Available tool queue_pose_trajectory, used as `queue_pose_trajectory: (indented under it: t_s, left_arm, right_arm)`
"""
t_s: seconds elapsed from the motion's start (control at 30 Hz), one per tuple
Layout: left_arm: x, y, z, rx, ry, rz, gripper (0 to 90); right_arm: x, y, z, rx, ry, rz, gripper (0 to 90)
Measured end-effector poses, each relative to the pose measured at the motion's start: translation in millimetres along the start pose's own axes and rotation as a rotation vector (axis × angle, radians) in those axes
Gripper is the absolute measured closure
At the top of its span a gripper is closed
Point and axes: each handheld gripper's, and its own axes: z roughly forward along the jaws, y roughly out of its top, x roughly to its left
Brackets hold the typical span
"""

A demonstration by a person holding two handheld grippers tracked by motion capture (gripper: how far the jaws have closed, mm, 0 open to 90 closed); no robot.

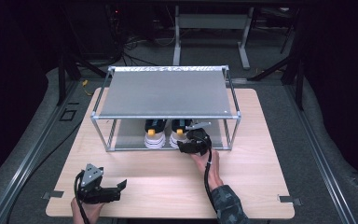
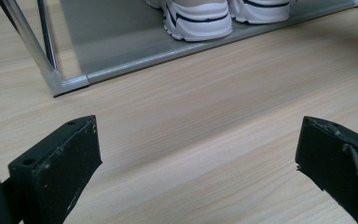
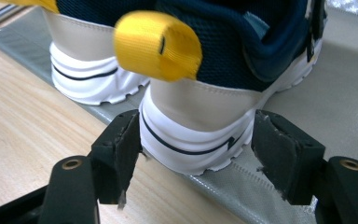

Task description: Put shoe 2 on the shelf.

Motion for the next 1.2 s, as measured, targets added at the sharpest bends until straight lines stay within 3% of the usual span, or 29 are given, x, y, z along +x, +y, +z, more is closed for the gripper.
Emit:
queue_pose_trajectory:
  t_s: [0.23, 0.47, 0.67, 0.87, 0.97, 1.2]
  left_arm:
    - [-0.9, 0.4, 1.4, 0.001, 0.001, 0.003, 0.0]
    - [-3.5, 11.0, 14.2, 0.004, -0.011, 0.015, 0.0]
    - [-7.6, 14.2, 21.6, 0.01, -0.024, 0.02, 0.0]
    - [-6.6, 9.4, 21.9, 0.018, -0.018, 0.014, 0.0]
    - [-4.1, 5.8, 20.9, 0.025, -0.016, 0.005, 0.0]
    - [-0.4, -2.8, 19.6, 0.037, -0.005, -0.006, 0.0]
  right_arm:
    - [-0.7, -1.3, -16.4, 0.005, 0.012, 0.006, 23.5]
    - [-5.0, -6.6, -29.2, -0.003, 0.026, 0.018, 23.0]
    - [-10.7, -21.4, -60.0, -0.005, 0.018, 0.013, 17.6]
    - [-13.9, -36.5, -91.0, -0.013, -0.002, 0.005, 14.5]
    - [-19.6, -54.7, -113.5, -0.011, -0.027, 0.009, 11.8]
    - [-33.6, -90.2, -141.8, -0.004, -0.077, 0.038, 4.6]
